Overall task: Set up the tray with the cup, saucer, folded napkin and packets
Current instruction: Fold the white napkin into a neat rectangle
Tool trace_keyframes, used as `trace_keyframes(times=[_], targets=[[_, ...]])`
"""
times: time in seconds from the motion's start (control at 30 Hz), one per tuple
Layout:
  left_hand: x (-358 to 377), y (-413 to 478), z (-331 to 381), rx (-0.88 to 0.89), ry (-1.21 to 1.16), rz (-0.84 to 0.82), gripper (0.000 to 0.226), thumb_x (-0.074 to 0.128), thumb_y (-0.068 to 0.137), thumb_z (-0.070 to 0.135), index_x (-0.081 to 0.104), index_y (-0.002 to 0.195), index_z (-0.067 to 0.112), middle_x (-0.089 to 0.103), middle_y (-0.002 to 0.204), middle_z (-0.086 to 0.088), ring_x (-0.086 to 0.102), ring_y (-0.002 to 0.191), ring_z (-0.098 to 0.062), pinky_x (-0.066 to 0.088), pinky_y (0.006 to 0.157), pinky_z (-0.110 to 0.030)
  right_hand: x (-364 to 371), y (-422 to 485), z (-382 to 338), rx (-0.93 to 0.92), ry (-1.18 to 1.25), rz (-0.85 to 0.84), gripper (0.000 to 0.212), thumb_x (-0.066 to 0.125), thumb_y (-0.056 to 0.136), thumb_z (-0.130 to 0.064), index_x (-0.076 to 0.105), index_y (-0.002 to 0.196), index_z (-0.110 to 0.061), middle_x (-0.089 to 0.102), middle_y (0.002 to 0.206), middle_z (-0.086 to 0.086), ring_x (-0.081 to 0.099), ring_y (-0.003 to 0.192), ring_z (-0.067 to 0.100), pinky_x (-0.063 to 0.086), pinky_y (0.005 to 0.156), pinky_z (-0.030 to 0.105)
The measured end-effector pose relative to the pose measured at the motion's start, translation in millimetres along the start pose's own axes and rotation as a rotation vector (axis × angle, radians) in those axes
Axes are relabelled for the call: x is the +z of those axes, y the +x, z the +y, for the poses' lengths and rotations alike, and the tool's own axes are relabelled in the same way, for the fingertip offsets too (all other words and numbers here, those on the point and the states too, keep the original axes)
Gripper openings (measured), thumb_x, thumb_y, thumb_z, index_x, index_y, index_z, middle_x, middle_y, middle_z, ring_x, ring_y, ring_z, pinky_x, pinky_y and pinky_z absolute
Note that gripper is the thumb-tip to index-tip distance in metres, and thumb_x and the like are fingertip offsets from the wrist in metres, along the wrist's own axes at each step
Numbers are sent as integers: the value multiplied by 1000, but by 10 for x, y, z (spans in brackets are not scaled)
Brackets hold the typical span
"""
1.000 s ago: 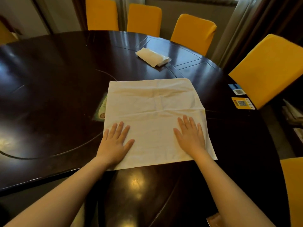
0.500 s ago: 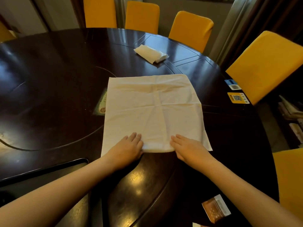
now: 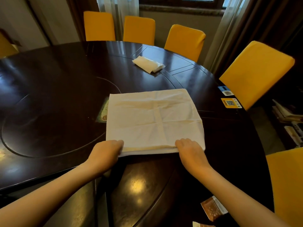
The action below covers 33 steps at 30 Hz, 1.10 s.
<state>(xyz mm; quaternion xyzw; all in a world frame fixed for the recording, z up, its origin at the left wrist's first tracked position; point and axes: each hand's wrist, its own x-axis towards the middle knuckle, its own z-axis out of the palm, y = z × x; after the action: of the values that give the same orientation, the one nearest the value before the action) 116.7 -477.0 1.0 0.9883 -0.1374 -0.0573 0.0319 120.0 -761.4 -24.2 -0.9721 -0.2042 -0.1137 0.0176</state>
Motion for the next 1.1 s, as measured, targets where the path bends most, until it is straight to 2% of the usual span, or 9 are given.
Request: trace_keyframes(times=[0.1, 0.23, 0.43, 0.5, 0.67, 0.8, 0.9, 1.0, 1.1], targets=[[-127, -122, -127, 25, 1, -50, 16, 53, 82, 19, 40, 73, 24, 46, 69, 8, 50, 66, -13, 34, 56, -23, -45, -134, 176, 111, -49, -107, 26, 73, 56, 6, 58, 69, -10, 59, 63, 6, 57, 55, 27, 40, 46, 32], [-347, -149, -290, -24, -181, -181, 28, 56, 79, 10, 41, 61, 26, 49, 60, 7, 49, 56, -6, 33, 50, -16, -98, -141, 403, 284, 100, -179, 19, 50, 84, -9, 40, 69, -16, 52, 70, 5, 54, 66, 29, 34, 52, 33], [-558, -124, -576, -128, -283, -170, 14, 53, 80, 2, 63, 71, 6, 64, 68, -10, 63, 68, -26, 50, 67, -37, -386, 44, 407, 298, 57, -316, 5, 50, 84, -16, 53, 87, -13, 58, 79, 3, 59, 73, 29, 35, 56, 31], [-609, -151, -688, -135, -302, -107, 19, 54, 79, 1, 64, 66, 11, 65, 64, -7, 63, 64, -24, 50, 61, -34, -499, 77, 399, 305, -12, -336, 15, 60, 79, -16, 55, 93, -16, 62, 88, 3, 62, 81, 29, 37, 58, 31], [-646, -218, -989, -144, -292, 13, 36, 56, 79, -3, 59, 61, 28, 64, 61, 2, 62, 61, -18, 41, 55, -19, -613, 76, 509, 430, 197, -8, 15, 53, 88, -15, 66, 95, -20, 67, 88, 0, 63, 80, 24, 50, 66, 35], [-675, -295, -1279, -205, -455, 85, 35, 57, 84, 1, 65, 70, 32, 68, 70, 4, 63, 68, -15, 43, 63, -18, -689, 134, 665, 564, 976, 214, 17, 64, 84, -13, 72, 80, -28, 71, 78, -9, 65, 80, 12, 49, 68, 17], [-750, -377, -1402, -253, -918, 233, 37, 50, 90, 2, 73, 78, 29, 72, 81, 1, 67, 73, -14, 54, 70, -22, -742, 179, 711, 590, 1393, 330, 15, 64, 85, -15, 74, 81, -26, 74, 78, -7, 68, 81, 9, 54, 70, 18], [-844, -385, -1426, -287, -1260, 350, 33, 49, 89, 1, 73, 83, 23, 71, 88, 1, 70, 76, -5, 57, 66, -16, -780, 298, 649, 587, 1510, 486, 16, 60, 89, -19, 72, 80, -26, 71, 76, -10, 66, 75, 1, 53, 66, 14], [-895, -384, -1408, -296, -1370, 410, 21, 54, 89, 9, 71, 88, 22, 68, 95, -2, 70, 81, -10, 57, 64, -16, -800, 413, 505, 643, 1315, 633, 17, 55, 91, -26, 66, 79, -27, 63, 77, -10, 60, 70, -5, 47, 58, 7]])
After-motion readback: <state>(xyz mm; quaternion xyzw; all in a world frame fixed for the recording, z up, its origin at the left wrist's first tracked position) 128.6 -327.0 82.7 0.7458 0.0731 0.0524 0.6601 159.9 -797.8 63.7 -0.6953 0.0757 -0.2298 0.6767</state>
